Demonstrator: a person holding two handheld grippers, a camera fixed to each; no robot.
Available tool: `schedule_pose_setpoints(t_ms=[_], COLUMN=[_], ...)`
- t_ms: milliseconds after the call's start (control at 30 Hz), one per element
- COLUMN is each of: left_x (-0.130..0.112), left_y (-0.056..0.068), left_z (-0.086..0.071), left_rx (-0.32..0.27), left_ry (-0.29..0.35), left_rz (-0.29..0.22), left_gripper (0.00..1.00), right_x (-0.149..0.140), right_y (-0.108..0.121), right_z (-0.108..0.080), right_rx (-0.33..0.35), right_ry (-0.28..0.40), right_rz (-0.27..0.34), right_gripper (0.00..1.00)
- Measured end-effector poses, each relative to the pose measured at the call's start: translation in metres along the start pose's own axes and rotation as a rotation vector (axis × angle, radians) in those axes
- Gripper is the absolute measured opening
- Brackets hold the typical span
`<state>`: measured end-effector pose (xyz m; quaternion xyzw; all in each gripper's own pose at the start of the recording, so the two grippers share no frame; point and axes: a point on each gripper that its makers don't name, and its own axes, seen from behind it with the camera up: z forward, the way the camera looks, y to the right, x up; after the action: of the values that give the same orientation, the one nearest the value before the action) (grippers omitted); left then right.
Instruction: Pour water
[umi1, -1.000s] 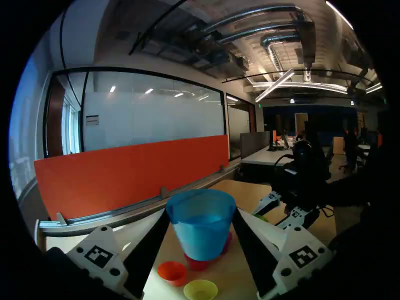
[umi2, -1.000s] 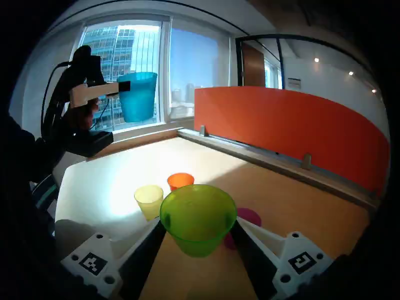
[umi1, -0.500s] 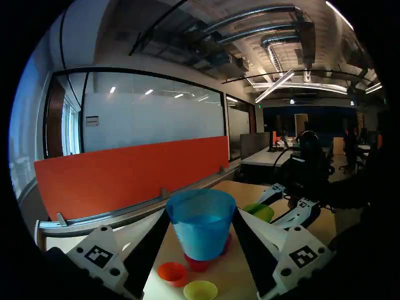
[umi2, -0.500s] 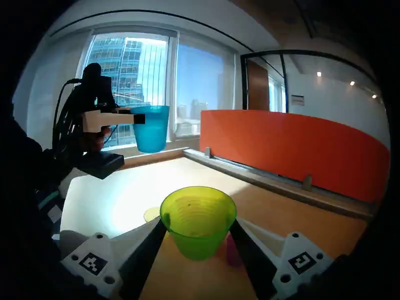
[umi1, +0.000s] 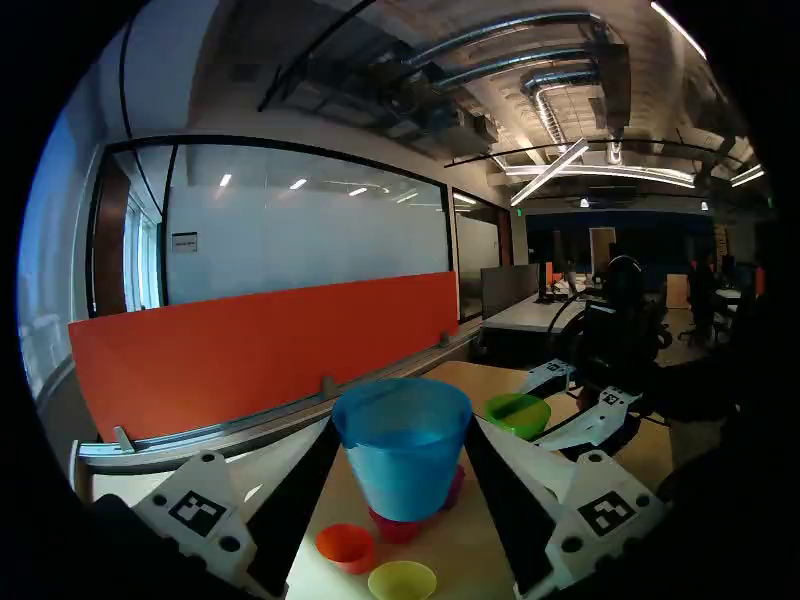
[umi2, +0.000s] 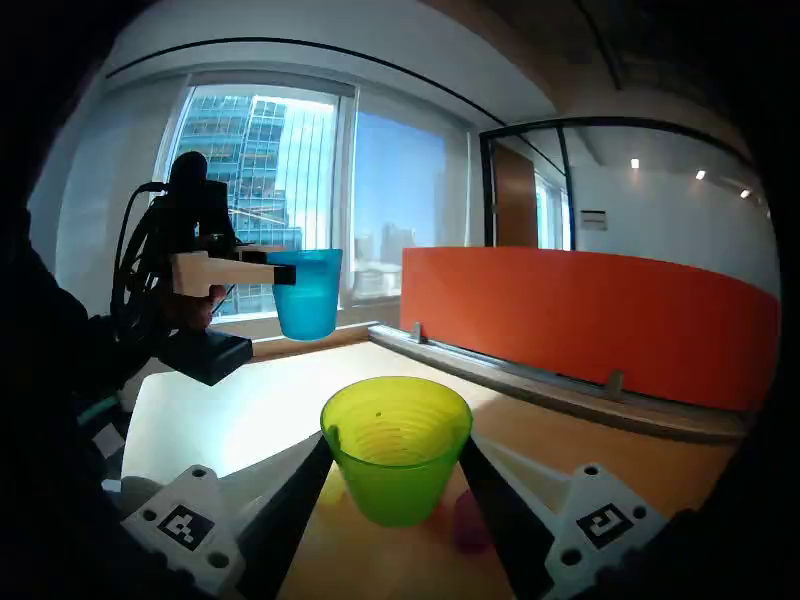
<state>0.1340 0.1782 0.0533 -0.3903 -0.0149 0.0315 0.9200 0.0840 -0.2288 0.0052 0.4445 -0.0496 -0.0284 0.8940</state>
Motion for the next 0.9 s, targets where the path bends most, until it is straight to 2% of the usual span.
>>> schedule_pose_setpoints(t_ms=[467,767,900], left_x=[0.000,0.000,-0.001], left_y=[-0.001,-0.007,-0.008], left_z=[0.000,-0.001,-0.001], left_rx=[0.000,0.010,0.016], left_ry=[0.000,-0.001,-0.003], left_rz=[0.004,0.022,0.047], left_gripper=[0.86,0.86,0.86], right_x=[0.005,0.002,0.003], right_y=[0.000,-0.011,-0.018], right_z=[0.001,0.004,0.007], right_rx=[0.005,0.038,0.058], right_ry=[0.008,0.003,0.002], right_rz=[-0.002,-0.014,-0.018], right_gripper=[0.90,0.89,0.89])
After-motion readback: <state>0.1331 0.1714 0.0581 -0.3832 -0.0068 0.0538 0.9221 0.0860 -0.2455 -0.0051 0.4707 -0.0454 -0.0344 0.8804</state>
